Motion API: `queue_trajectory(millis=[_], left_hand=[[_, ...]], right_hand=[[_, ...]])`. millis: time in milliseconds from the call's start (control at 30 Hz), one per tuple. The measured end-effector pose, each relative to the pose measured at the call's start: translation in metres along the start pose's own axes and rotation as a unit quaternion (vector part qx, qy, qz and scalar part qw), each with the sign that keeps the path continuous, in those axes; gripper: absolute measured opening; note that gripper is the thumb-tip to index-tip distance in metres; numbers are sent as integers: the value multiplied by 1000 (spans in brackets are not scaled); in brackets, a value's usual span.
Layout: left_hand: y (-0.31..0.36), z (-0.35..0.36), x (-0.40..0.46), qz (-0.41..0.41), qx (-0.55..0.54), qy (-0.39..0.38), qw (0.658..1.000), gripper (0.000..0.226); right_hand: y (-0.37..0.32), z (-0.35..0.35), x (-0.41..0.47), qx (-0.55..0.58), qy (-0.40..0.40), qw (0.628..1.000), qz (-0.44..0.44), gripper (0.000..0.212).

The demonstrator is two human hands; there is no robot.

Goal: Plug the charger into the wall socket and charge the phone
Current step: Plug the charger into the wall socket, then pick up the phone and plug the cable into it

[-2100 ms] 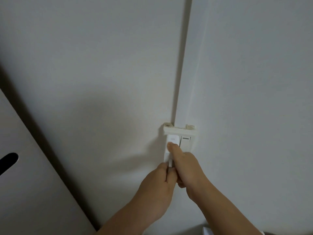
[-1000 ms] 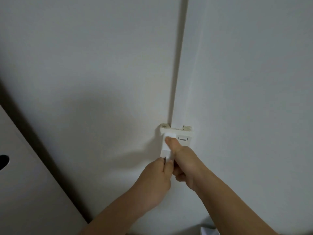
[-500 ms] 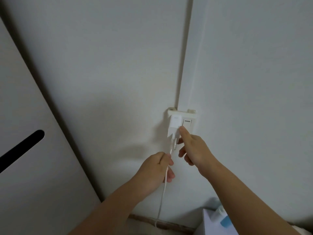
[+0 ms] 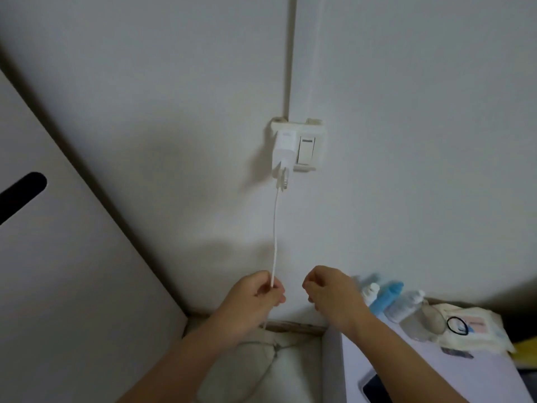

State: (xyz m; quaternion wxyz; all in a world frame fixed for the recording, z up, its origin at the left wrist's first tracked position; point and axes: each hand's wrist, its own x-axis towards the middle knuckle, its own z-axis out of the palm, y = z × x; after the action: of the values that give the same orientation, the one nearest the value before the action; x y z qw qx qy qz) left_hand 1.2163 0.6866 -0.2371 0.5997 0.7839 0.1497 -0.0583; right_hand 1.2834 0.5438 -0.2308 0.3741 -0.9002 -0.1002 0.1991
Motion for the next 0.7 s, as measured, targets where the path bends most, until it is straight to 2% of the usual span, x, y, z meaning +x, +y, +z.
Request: queue_trajectory(millis=[100, 233, 333, 533, 700], left_hand=[[-27, 9, -1, -19, 17, 11, 1000, 24], [-55, 20, -6, -36, 28, 33, 998, 17], [-78, 29, -11, -60, 28, 34, 997, 25], [-121, 55, -18, -130, 42, 84, 987, 19], [-160, 87, -29, -177, 28, 124, 976, 19]], right_hand=[[26, 18, -7, -10, -21, 1000, 8, 15], [60, 39, -15, -31, -55, 998, 6, 31], [83, 52, -19, -38, -75, 996, 15, 34], [126, 75, -24, -63, -120, 990, 24, 32], [172, 95, -29, -83, -164, 983, 25, 18]])
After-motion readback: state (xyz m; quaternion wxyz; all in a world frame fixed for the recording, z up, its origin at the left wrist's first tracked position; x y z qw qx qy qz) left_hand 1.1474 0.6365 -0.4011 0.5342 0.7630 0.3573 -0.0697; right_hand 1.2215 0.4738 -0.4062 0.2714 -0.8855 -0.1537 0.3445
